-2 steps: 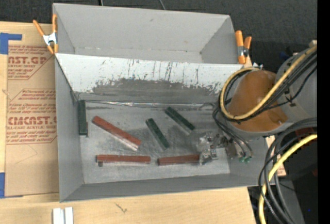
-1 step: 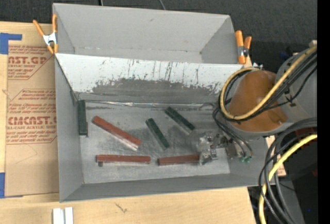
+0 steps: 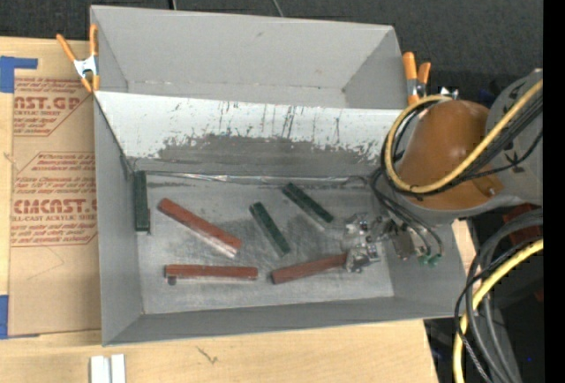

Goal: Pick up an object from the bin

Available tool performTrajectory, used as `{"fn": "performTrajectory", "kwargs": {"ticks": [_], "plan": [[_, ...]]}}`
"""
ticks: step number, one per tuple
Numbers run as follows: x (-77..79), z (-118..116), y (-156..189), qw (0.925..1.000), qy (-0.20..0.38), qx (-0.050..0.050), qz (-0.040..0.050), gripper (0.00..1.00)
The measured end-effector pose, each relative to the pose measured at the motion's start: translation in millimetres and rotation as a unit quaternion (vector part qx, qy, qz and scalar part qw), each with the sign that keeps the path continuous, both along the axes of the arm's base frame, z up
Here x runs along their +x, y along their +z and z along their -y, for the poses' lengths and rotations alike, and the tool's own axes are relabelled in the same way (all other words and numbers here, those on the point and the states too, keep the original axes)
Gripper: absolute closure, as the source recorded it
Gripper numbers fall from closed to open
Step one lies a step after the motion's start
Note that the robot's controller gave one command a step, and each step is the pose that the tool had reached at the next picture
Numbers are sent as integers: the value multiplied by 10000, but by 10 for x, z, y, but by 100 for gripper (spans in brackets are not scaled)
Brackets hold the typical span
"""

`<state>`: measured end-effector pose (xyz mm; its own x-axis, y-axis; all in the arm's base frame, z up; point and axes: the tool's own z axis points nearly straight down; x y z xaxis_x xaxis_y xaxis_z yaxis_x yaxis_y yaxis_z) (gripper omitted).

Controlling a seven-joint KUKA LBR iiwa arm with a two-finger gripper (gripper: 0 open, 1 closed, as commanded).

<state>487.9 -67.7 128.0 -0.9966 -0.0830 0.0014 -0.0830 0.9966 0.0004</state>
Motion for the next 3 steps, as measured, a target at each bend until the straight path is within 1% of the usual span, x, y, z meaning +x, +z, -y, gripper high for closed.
{"fn": "performTrajectory", "kwargs": {"ticks": [1,2,3], "plan": [[-17,5,207,10000,0,7,-36,100],[21,-194,617,10000,3,3,32,100],[137,-636,746,9998,-219,3,11,100]]}}
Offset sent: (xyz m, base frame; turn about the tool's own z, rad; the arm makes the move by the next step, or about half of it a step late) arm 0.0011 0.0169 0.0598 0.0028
